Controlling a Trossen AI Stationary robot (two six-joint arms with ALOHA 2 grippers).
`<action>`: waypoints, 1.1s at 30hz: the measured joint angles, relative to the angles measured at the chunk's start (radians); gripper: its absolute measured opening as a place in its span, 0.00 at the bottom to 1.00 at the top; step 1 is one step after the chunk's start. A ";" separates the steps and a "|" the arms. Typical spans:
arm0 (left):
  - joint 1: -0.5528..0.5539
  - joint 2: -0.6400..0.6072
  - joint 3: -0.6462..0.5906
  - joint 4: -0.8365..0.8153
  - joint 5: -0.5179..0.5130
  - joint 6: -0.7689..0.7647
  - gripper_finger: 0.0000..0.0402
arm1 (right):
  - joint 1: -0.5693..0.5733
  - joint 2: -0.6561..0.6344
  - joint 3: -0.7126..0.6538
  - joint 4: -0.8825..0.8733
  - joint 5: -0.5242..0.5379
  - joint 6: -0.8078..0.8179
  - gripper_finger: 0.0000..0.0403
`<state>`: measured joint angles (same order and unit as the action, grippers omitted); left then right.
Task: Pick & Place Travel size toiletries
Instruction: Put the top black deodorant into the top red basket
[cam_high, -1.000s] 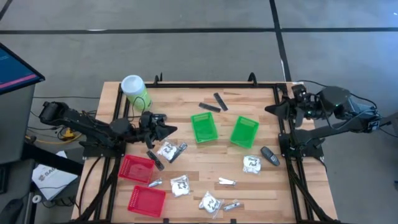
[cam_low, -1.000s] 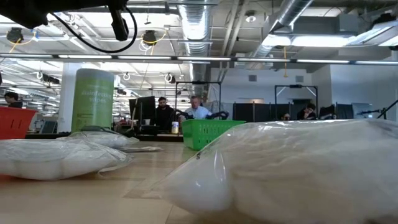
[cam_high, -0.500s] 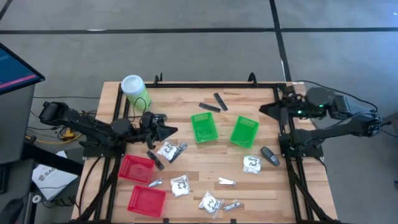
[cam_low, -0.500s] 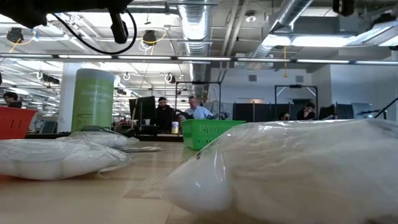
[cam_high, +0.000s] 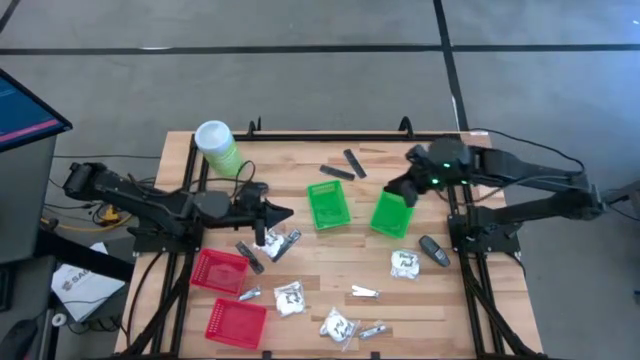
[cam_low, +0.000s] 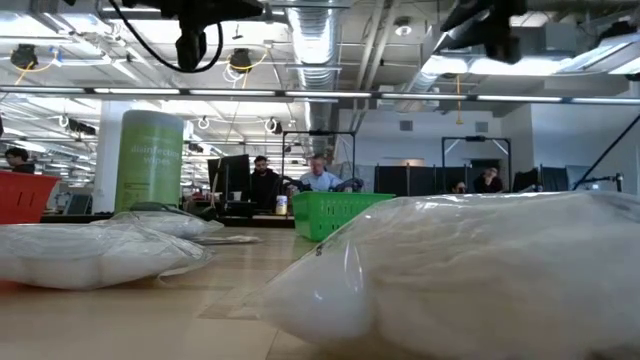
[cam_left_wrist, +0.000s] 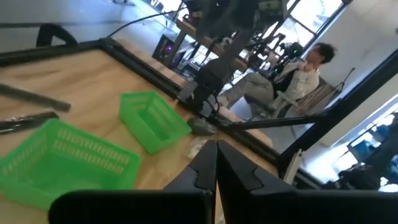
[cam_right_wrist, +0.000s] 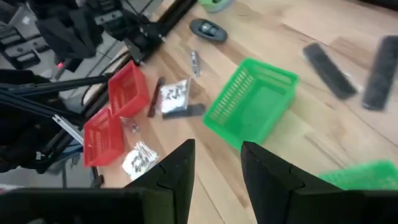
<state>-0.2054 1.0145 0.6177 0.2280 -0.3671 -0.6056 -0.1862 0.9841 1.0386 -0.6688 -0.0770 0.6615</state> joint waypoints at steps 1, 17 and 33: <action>0.005 0.000 0.000 -0.022 0.000 0.000 0.00 | -0.013 0.020 0.000 0.026 -0.020 -0.005 0.31; 0.031 0.000 0.000 -0.418 -0.068 -0.001 0.00 | -0.175 0.259 0.106 0.098 -0.092 -0.055 0.30; 0.360 0.000 0.179 -0.956 0.028 0.140 0.00 | -0.249 0.594 0.625 -0.136 -0.220 -0.306 0.30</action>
<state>0.1549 1.0149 0.7967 -0.7281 -0.3394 -0.4659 -0.4352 1.5784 1.6631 -0.8051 -0.2968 0.3555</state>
